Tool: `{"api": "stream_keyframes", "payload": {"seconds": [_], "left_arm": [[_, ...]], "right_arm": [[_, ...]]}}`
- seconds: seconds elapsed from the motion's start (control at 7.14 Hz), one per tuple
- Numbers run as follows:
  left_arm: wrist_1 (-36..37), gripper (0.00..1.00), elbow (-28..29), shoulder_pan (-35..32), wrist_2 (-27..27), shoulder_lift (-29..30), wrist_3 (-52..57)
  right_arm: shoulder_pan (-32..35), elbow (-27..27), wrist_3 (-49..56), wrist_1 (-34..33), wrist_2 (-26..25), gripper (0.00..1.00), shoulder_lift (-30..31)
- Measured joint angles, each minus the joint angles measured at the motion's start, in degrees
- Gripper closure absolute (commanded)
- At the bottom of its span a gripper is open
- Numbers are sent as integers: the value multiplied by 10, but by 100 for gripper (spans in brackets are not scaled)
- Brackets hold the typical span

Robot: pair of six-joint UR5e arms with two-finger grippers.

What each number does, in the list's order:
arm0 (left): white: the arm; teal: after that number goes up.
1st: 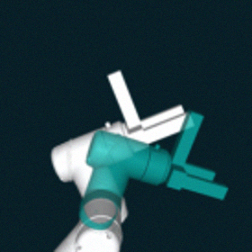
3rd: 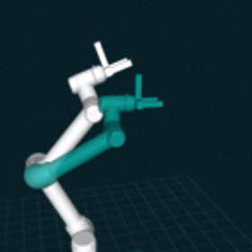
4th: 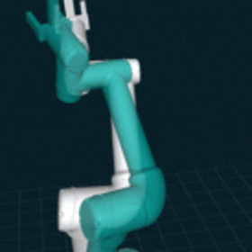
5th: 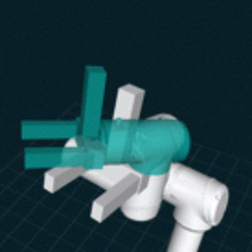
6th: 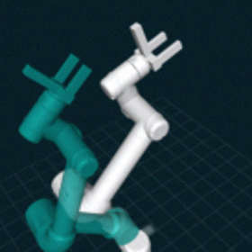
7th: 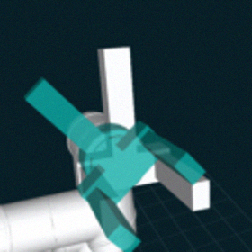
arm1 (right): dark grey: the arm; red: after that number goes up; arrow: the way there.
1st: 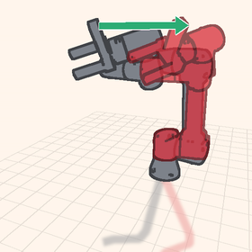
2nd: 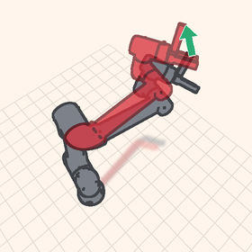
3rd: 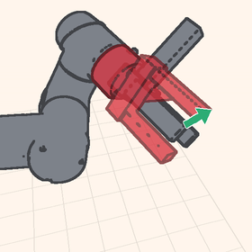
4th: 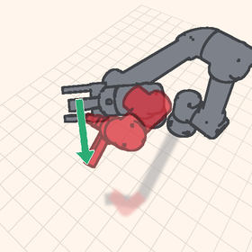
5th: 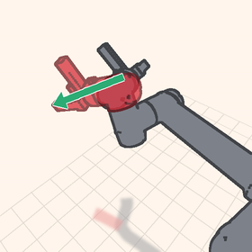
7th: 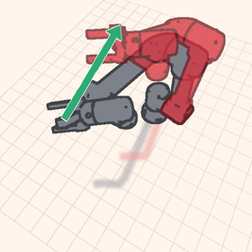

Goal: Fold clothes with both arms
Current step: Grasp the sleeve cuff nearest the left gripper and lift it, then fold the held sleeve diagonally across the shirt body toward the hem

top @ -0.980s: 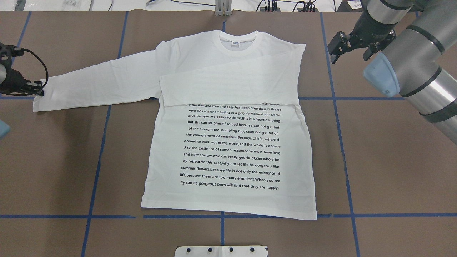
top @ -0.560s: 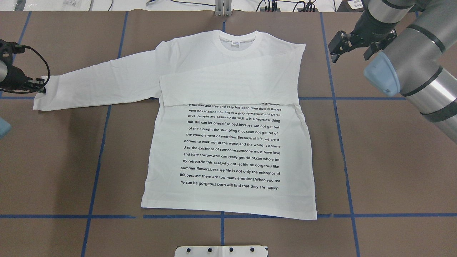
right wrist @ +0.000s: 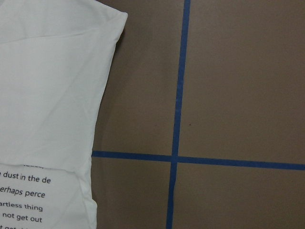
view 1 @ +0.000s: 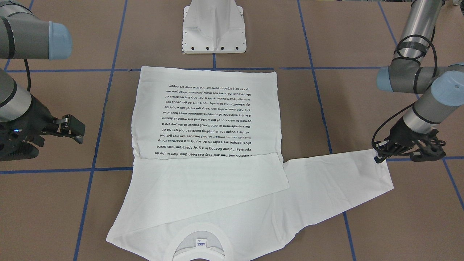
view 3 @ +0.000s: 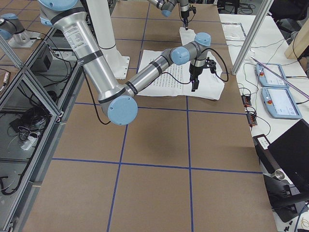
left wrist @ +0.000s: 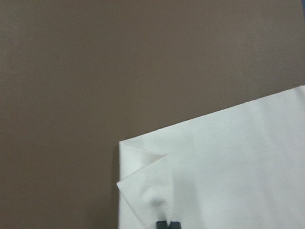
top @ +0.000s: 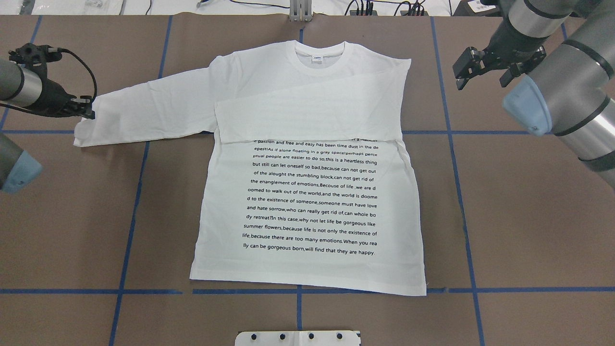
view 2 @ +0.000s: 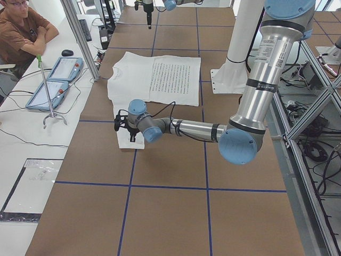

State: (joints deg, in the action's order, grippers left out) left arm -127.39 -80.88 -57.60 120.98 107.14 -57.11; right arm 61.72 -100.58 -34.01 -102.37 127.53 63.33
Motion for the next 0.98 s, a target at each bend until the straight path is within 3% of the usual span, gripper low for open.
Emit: {"api": "stream_keyframes", "payload": {"seconds": [0.42, 0.98], "left_arm": [[77, 100, -33, 60, 4, 105, -121], [51, 100, 5, 94, 9, 287, -324]], "right_arm": [[24, -17, 0, 85, 7, 0, 100], [46, -11, -1, 122, 15, 0, 135]]}}
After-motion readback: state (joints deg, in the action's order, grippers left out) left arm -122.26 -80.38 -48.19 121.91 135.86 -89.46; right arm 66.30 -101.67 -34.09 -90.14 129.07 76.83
